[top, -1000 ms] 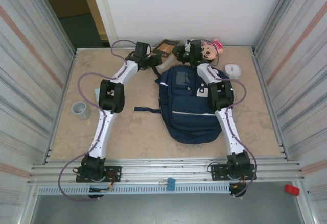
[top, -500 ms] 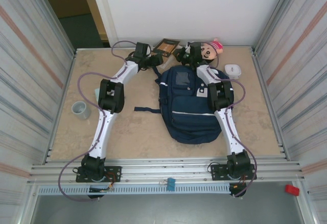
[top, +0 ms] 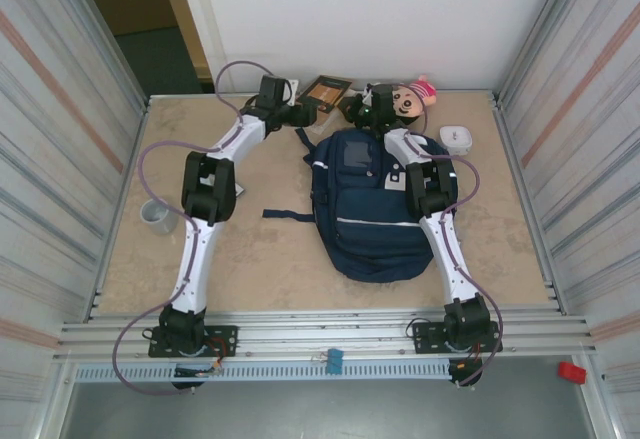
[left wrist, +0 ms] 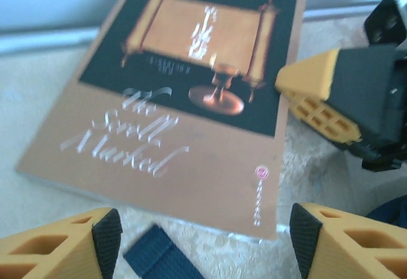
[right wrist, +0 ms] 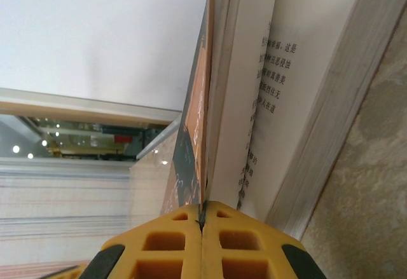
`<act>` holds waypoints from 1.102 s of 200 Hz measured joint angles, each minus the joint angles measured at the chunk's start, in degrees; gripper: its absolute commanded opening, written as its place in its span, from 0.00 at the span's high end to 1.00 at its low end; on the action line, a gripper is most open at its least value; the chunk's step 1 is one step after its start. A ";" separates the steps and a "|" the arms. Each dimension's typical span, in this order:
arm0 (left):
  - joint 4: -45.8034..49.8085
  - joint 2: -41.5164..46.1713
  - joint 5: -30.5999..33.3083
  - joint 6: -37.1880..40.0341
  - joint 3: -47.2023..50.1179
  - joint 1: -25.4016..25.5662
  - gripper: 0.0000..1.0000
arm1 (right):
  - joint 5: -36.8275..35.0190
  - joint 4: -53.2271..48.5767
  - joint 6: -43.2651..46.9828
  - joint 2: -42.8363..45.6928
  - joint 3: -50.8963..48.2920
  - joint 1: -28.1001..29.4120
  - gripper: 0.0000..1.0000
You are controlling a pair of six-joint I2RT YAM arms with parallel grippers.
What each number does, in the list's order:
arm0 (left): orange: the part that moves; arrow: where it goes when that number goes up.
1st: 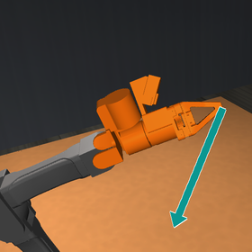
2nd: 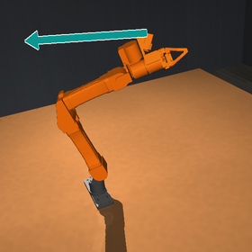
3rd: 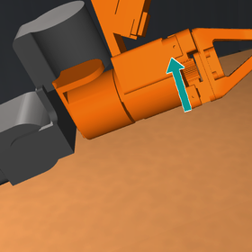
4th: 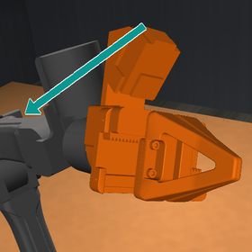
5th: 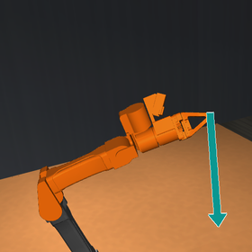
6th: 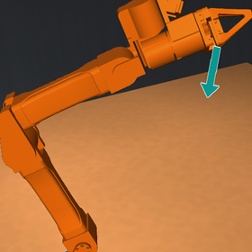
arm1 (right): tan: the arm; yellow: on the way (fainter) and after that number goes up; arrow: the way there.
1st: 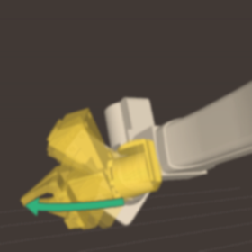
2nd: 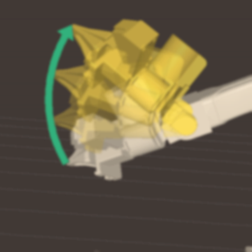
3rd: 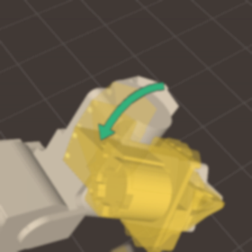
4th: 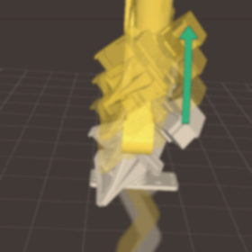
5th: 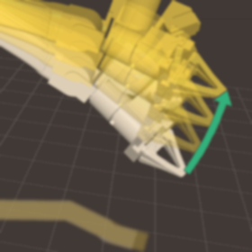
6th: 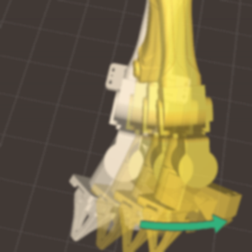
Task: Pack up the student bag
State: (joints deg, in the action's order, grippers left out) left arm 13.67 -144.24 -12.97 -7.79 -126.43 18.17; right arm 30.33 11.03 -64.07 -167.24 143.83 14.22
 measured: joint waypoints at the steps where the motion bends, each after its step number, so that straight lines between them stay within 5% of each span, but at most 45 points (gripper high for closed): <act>1: -0.15 0.02 0.04 0.44 -0.02 0.00 0.26 | 0.02 0.02 0.00 0.00 0.00 0.00 1.00; 69: 0.81 -4.46 4.83 15.19 -8.50 4.24 0.25 | 1.25 1.29 0.00 0.15 -0.76 0.61 1.00; 134: 8.00 -8.81 10.75 18.29 -15.91 5.79 0.25 | 1.73 3.98 -0.22 3.91 -7.08 1.64 1.00; 220: 7.74 13.40 12.33 3.52 13.44 0.94 0.25 | 6.34 1.46 -0.35 10.73 -15.30 5.70 1.00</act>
State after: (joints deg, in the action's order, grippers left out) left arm 21.41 -130.85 -0.64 -4.27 -112.99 19.11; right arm 36.67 12.49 -64.42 -156.51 128.53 19.92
